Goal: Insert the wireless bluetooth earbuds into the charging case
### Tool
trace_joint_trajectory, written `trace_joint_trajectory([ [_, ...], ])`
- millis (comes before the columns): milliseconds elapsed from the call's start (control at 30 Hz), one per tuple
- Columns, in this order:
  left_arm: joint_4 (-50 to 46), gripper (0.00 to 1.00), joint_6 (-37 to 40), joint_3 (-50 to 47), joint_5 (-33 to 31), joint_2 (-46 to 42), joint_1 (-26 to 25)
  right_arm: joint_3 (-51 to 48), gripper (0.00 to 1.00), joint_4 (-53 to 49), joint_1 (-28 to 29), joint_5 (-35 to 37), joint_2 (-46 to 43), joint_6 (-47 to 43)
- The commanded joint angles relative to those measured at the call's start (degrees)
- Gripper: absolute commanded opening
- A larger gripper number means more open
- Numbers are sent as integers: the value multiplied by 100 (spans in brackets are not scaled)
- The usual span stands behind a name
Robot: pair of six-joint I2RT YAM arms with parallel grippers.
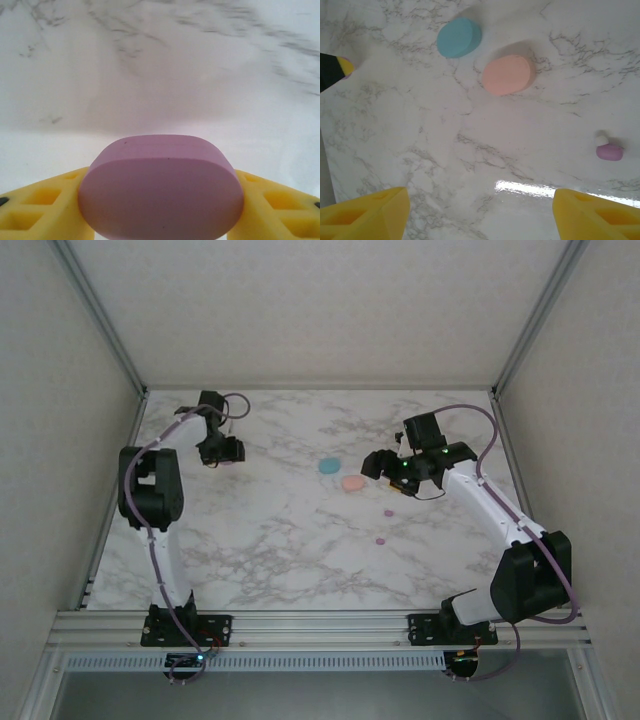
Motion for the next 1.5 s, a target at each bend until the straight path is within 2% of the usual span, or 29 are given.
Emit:
trace_joint_trajectory([
  [0,277,58,468,-244,633,-944,-353,40,76,140,-31,-243,88,41],
  [233,833,57,1349,-1202,1397,-2676,-1379,309,76,248,-211,-847,62,78],
  [333,1047,57,2158,-1716,2065,-3386,-1694,505,76,272,-288,-1254,51,86],
  [433,1130,55,3323,-2251,2754,-4011,-1916,752,74,308,-293,-1864,113,100],
  [533,1300,54,4080,-2651,2796,-4470,-2169,808,72,646,-276,-2535,115,264],
  [700,821,54,5150,-2453,2538,-4514,-2646,1034,69,761,-95,-3166,188,266],
  [933,669,53,5425,-2049,2426,-4226,-2891,1305,65,392,406,-3471,466,-171],
  [1067,570,54,5462,-1818,2546,-4081,-2918,1546,57,-157,709,-3424,731,-627],
  [1233,367,54,5480,-1607,2637,-3958,-2927,1609,56,-173,951,-3624,838,-820],
  [1467,289,54,5471,-1540,2629,-3940,-2936,1605,58,97,998,-3870,870,-726],
])
